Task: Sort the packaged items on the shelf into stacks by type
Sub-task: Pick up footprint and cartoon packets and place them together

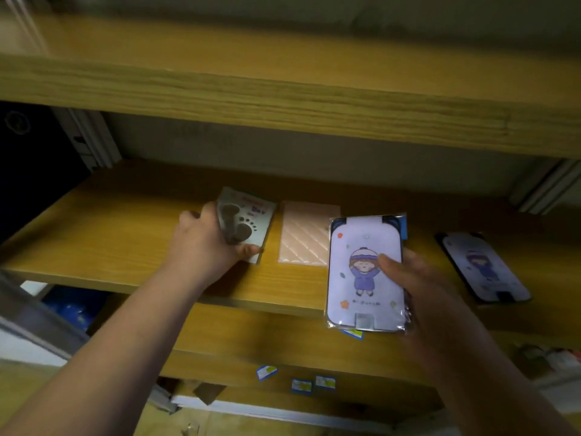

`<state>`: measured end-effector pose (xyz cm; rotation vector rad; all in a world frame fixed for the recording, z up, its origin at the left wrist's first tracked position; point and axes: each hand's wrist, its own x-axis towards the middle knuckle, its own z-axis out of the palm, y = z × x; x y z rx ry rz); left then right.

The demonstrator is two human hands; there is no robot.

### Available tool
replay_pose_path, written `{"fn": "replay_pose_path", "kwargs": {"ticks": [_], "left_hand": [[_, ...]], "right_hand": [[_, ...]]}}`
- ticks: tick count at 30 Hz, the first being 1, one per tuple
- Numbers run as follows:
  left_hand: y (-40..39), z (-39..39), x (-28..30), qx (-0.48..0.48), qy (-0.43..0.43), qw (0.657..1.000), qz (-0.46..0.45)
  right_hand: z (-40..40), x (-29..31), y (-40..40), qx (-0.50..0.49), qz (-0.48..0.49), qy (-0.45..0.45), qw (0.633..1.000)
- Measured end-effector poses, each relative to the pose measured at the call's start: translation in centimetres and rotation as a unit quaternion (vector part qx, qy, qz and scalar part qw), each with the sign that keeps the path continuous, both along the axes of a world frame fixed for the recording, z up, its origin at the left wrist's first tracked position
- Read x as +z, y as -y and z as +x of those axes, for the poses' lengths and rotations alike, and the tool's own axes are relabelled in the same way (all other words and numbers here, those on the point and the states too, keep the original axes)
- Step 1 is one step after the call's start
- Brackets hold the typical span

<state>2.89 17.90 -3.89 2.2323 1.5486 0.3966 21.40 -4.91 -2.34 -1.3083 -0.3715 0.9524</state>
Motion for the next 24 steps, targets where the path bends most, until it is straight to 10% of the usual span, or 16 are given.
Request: {"fn": "replay_pose_path", "kwargs": {"ticks": [13,24], "left_hand": [[4.5,-1.2,2.2,0.001,0.360,0.908,-0.212],[19.3,4.5,4.5,-0.046,0.420,0.853,-0.307]], "right_hand": [[1.0,-0.3,5.2,-0.082,0.046,-0.050,0.994],[5.0,0.2,18.9,-0.166,-0.032,-0.001,0.986]]}}
